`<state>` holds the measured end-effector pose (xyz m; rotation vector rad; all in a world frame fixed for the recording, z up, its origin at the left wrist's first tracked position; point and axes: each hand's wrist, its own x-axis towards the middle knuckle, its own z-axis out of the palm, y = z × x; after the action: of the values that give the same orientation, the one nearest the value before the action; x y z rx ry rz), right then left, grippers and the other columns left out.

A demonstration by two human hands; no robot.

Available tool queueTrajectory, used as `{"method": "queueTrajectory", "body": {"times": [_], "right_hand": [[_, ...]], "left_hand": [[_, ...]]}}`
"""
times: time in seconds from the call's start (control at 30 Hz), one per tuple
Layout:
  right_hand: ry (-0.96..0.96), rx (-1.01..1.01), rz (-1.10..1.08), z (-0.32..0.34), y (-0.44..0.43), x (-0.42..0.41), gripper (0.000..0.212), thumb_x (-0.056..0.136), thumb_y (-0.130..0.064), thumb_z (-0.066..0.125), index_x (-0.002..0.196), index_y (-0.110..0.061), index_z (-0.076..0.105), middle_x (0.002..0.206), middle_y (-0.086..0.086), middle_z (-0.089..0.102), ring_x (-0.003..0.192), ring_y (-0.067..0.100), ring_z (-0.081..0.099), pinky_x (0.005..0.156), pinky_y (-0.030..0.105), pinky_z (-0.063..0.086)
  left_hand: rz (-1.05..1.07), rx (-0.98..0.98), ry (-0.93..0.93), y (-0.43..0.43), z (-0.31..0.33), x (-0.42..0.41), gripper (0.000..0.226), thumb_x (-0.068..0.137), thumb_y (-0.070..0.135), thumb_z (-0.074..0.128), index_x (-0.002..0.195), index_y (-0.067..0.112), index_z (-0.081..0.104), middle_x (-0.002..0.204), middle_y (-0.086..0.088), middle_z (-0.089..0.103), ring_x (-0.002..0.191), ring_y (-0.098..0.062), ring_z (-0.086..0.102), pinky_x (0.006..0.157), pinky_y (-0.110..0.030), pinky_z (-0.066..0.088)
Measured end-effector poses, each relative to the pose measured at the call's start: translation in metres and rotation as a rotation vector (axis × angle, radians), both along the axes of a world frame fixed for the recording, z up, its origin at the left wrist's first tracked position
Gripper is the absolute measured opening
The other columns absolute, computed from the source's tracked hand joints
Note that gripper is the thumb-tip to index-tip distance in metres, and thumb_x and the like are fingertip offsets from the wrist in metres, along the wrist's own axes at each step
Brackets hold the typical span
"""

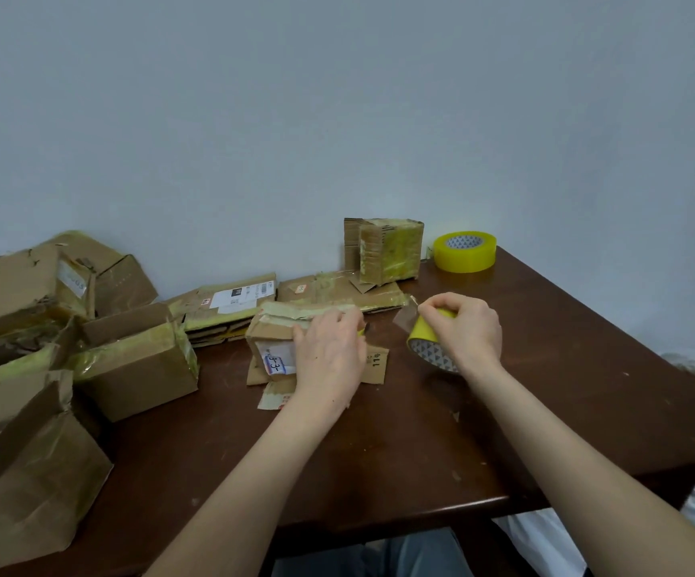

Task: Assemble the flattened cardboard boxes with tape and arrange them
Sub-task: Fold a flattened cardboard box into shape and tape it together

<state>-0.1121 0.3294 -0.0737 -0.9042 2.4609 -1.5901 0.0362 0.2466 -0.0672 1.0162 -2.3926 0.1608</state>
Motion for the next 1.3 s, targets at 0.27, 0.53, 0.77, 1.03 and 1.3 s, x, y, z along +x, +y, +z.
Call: {"method": "queueTrajectory", "body": {"times": [0.27, 0.53, 0.77, 1.03, 1.3], "right_hand": [[-0.068, -0.137, -0.051, 0.009, 0.006, -0.020, 0.010, 0.083, -0.040, 0.066, 0.077, -0.033, 0.071, 0.087, -0.007, 0.068, 0.091, 0.018, 0.058, 0.075, 0.030, 0.045], [0.080, -0.096, -0.108, 0.010, 0.017, -0.024, 0.010, 0.084, -0.040, 0.064, 0.081, -0.035, 0.071, 0.088, -0.004, 0.072, 0.091, 0.022, 0.063, 0.075, 0.031, 0.047], [0.089, -0.136, 0.122, 0.001, 0.030, -0.040, 0.041, 0.080, -0.044, 0.071, 0.119, -0.034, 0.064, 0.099, -0.005, 0.066, 0.096, 0.016, 0.060, 0.087, 0.035, 0.048], [0.158, -0.032, 0.177, -0.006, 0.029, -0.050, 0.029, 0.088, -0.041, 0.062, 0.115, -0.032, 0.059, 0.111, -0.003, 0.065, 0.104, 0.022, 0.058, 0.087, 0.040, 0.048], [0.065, -0.165, 0.279, -0.001, 0.031, -0.055, 0.026, 0.089, -0.030, 0.065, 0.114, -0.032, 0.058, 0.098, 0.000, 0.062, 0.090, 0.016, 0.060, 0.082, 0.036, 0.050]], "left_hand": [[-0.173, -0.241, -0.151, -0.006, -0.023, -0.018, 0.023, 0.077, 0.037, 0.073, 0.090, 0.020, 0.068, 0.084, 0.001, 0.065, 0.079, -0.021, 0.058, 0.057, -0.030, 0.044], [-0.282, 0.141, 0.233, 0.017, 0.038, -0.074, 0.029, 0.085, 0.046, 0.063, 0.106, 0.027, 0.068, 0.094, 0.011, 0.064, 0.092, -0.009, 0.056, 0.075, -0.030, 0.047], [-0.267, 0.494, 0.407, 0.013, 0.038, -0.096, 0.013, 0.083, 0.024, 0.068, 0.071, 0.026, 0.065, 0.066, 0.015, 0.057, 0.072, -0.009, 0.055, 0.069, -0.024, 0.041], [-0.288, 0.437, 0.467, 0.022, 0.031, -0.099, 0.020, 0.086, 0.022, 0.064, 0.066, 0.026, 0.064, 0.060, 0.010, 0.061, 0.062, -0.008, 0.059, 0.062, -0.027, 0.049], [-0.299, 0.595, 0.538, 0.015, 0.036, -0.094, 0.005, 0.085, 0.021, 0.068, 0.082, 0.024, 0.070, 0.061, 0.008, 0.065, 0.056, -0.009, 0.063, 0.065, -0.029, 0.052]]}}
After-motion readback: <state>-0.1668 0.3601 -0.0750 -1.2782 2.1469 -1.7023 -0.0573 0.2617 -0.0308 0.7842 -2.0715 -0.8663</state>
